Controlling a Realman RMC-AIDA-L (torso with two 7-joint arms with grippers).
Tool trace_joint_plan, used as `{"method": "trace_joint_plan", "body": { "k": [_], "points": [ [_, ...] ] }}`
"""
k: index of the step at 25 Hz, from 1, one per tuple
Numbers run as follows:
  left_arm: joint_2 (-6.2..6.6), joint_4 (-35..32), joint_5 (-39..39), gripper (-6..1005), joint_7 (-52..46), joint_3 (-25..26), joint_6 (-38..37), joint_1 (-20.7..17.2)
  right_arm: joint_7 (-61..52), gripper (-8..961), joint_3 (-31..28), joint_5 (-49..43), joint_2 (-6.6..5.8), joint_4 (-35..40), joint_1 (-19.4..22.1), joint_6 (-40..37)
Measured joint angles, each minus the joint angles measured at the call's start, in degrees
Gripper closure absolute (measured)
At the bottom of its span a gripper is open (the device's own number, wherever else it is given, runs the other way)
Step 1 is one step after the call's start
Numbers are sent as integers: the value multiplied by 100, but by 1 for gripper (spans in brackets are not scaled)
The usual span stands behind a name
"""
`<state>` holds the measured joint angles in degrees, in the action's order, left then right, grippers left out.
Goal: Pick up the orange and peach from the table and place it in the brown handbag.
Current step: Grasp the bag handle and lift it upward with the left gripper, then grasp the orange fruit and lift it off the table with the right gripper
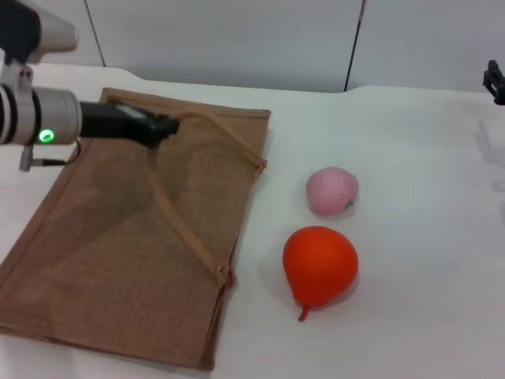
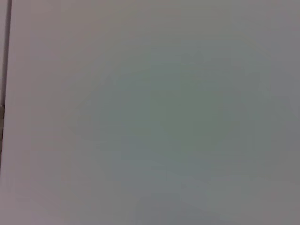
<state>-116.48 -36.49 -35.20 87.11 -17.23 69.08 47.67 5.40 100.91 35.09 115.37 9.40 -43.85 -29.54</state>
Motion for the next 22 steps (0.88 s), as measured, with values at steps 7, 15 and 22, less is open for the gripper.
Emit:
{"method": "trace_joint_plan", "body": {
  "k": [7,15,22],
  "points": [
    [-21,-1096,-194,877,-161,0,1414,-14,4,250,7,-2,3,0,14,0],
    [-42,-3008,-467,878,-916,0,2799,-34,12,250,127,-94,11,105,22,140],
    [-19,-4598,-591,878,-1635,0,3551,-7,13,250,326,-225,31,246,44,216]
  ]
}}
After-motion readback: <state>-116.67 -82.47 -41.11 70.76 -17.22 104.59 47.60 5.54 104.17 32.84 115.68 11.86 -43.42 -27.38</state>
